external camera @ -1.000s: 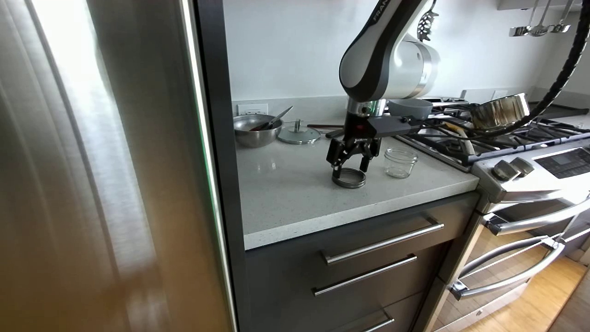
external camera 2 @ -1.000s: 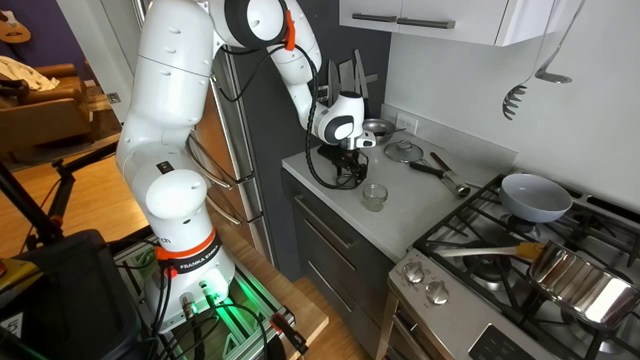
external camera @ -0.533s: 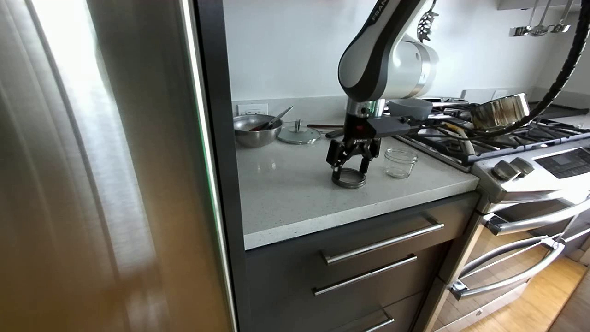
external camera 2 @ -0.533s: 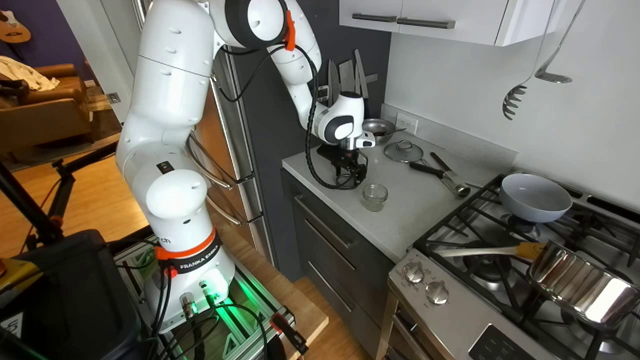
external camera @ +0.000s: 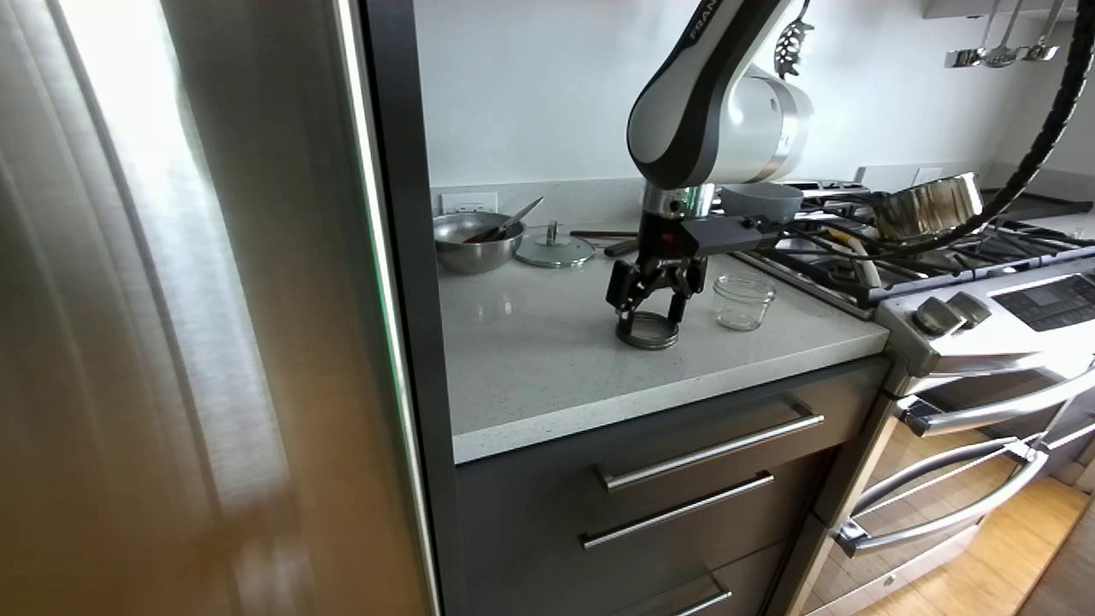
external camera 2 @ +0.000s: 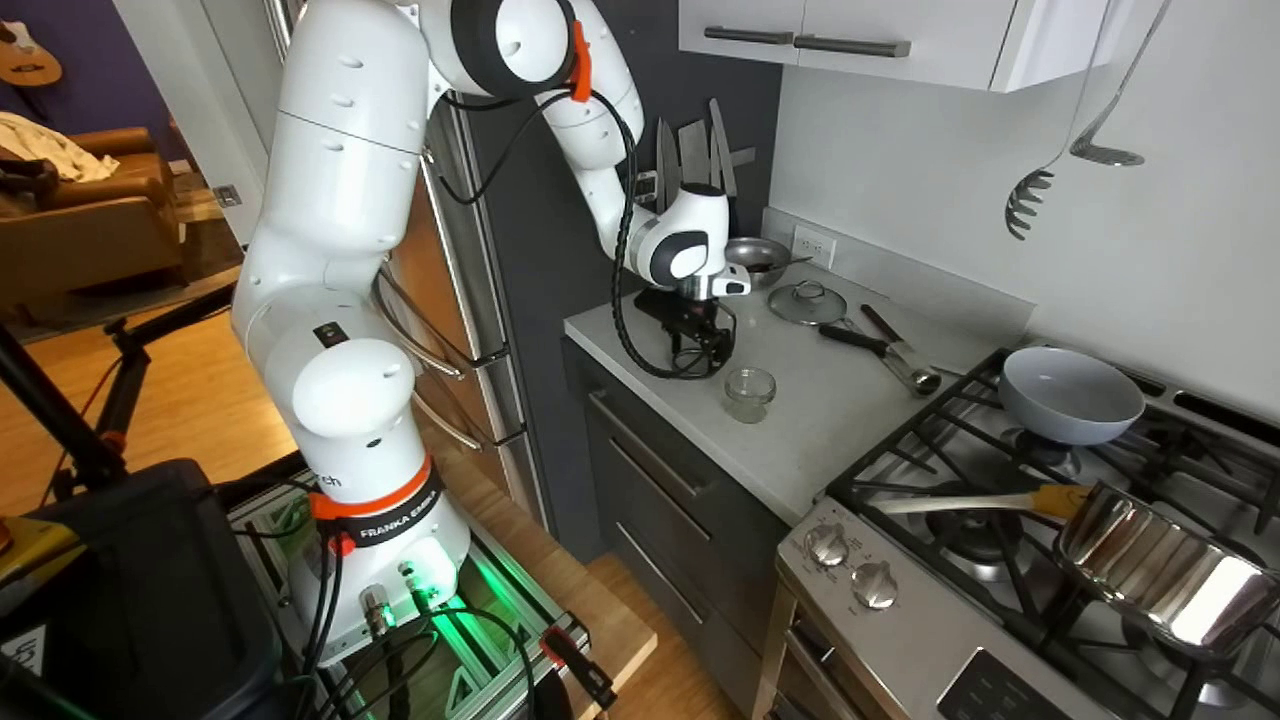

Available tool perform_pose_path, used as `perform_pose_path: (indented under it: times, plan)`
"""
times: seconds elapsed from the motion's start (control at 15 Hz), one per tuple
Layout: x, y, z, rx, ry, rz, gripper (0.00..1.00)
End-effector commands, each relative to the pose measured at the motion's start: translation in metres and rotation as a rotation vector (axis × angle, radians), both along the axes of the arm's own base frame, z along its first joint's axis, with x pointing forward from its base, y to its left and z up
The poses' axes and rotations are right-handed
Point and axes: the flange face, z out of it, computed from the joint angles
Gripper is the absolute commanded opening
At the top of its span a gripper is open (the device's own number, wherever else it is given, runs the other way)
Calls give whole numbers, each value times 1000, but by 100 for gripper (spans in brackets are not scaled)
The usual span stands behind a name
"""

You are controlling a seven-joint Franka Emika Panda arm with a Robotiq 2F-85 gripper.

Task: Pick up the mason jar lid and place it on the clear jar

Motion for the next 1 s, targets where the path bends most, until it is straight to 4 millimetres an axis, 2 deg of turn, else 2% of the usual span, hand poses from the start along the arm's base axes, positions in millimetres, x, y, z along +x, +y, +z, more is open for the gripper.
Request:
perform_pose_path:
  times: [0.0,0.8,0.87,0.93]
  plan:
    - [5,-1,-7,-15,28,14,100]
    - [13,1,-13,-25,56,24,100]
    - [13,1,-14,-24,56,25,75]
    - [13,1,-14,-24,55,25,74]
